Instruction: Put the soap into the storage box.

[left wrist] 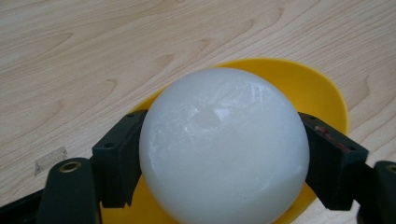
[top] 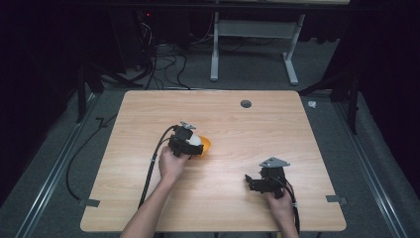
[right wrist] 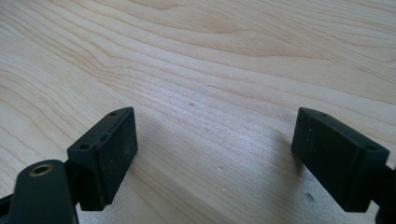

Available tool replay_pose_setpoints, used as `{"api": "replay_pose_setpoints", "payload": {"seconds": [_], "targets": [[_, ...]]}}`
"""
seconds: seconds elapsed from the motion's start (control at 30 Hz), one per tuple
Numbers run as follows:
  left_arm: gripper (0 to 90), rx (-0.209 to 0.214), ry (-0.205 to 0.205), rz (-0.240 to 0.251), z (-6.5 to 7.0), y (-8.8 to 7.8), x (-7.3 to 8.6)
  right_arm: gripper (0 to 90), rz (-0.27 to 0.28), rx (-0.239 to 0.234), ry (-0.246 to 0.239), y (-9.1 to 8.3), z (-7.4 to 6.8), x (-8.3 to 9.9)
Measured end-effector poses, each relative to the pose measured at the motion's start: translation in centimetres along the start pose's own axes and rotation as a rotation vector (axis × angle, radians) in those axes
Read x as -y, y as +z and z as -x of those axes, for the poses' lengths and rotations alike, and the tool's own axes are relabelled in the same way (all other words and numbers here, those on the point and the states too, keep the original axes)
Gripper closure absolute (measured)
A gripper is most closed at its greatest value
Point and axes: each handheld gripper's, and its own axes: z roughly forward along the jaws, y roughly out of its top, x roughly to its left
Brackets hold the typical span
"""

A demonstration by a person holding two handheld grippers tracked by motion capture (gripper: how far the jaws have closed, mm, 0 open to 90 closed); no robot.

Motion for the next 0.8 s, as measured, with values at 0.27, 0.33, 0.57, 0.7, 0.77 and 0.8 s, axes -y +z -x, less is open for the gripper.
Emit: {"api": "replay_pose_setpoints", "payload": {"seconds": [0.27,0.33,0.57,0.7,0.77,0.8], "targets": [[24.1,0.001,-0.005,0.004,-0.1,0.0,0.0,15.1,0.0,0.0,0.0,0.0,0.0,0.0],[24.0,0.0,-0.006,0.003,0.0,0.0,0.0,15.1,0.001,0.0,-0.001,0.0,0.0,0.0],[23.9,0.004,-0.011,0.006,0.0,0.1,0.0,15.2,-0.001,-0.002,0.002,0.0,0.0,0.0],[23.7,0.018,-0.022,0.038,-0.2,-0.5,-0.2,15.2,-0.001,-0.002,0.001,0.0,0.0,0.0],[23.2,0.022,-0.031,0.058,-0.3,-0.9,-0.3,15.2,0.0,0.0,0.002,0.0,0.0,0.0],[22.9,0.024,-0.037,0.072,-0.4,-1.3,-0.4,15.2,-0.001,-0.001,0.002,0.0,0.0,0.0]]}}
